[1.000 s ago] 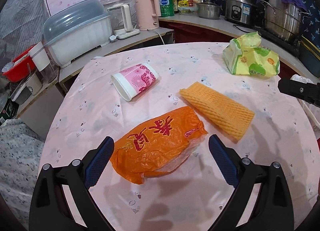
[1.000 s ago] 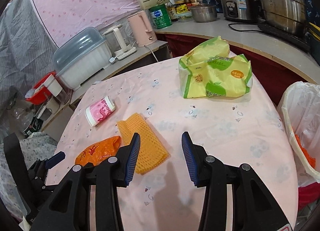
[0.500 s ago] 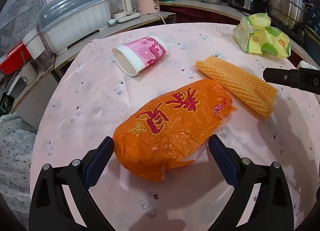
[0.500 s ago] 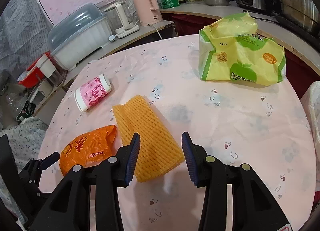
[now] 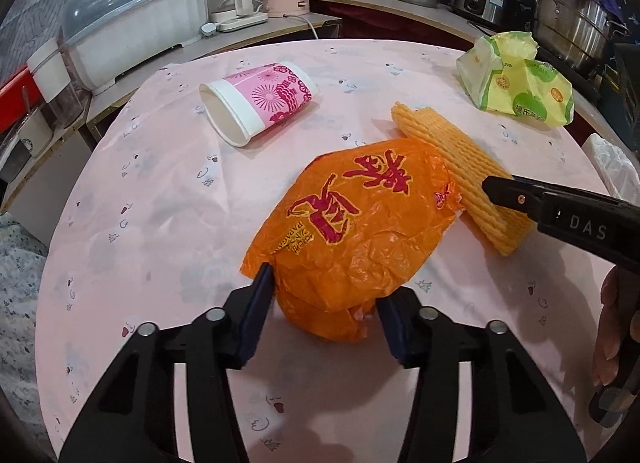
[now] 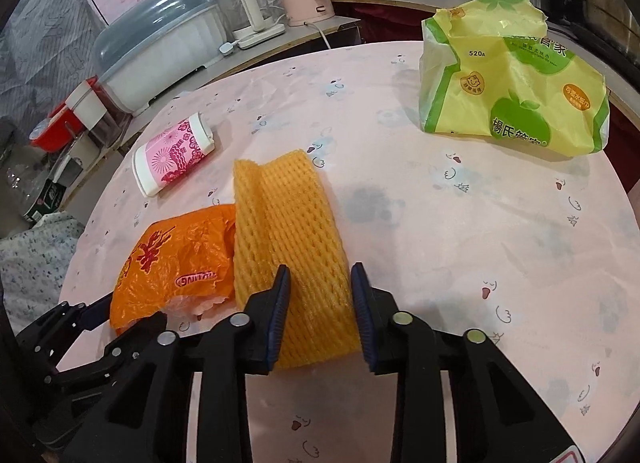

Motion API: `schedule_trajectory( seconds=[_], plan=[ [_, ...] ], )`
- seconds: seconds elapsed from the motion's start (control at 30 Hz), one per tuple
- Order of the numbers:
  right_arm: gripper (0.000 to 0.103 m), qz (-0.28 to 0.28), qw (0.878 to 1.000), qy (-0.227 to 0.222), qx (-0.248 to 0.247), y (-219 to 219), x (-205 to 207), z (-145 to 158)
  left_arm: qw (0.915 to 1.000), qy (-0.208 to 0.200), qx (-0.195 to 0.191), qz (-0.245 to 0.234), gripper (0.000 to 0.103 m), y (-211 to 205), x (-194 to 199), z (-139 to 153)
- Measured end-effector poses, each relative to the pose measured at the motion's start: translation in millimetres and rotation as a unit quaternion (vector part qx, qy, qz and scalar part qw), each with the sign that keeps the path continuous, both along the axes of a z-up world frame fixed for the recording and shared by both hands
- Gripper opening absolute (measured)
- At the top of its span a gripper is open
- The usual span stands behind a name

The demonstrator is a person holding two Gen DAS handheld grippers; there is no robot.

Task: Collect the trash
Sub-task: 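Grasp the orange printed bag with the left tool while the right tool grasps the orange mesh sponge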

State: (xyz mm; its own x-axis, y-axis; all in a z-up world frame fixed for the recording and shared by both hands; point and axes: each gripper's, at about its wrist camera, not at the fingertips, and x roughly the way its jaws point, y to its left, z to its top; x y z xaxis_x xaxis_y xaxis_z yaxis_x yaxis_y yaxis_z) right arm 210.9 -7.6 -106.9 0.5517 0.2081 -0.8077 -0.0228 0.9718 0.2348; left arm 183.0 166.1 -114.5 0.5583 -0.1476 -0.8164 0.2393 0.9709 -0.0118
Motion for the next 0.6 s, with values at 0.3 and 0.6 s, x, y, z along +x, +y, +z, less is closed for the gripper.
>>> schedule_trajectory(
  seconds=[0.3,0.6],
  plan=[
    [0.009,-0.006,1.0,-0.027,0.001,-11,-14,20,0.9997,-0.001,-0.022,0.001,0.026,-14,2,14],
    [0.009,-0.06,0.995,-0.076,0.013,-62,-34,61,0.9986,-0.03,-0.034,-0.029,0.026,-58,-6,48]
  ],
)
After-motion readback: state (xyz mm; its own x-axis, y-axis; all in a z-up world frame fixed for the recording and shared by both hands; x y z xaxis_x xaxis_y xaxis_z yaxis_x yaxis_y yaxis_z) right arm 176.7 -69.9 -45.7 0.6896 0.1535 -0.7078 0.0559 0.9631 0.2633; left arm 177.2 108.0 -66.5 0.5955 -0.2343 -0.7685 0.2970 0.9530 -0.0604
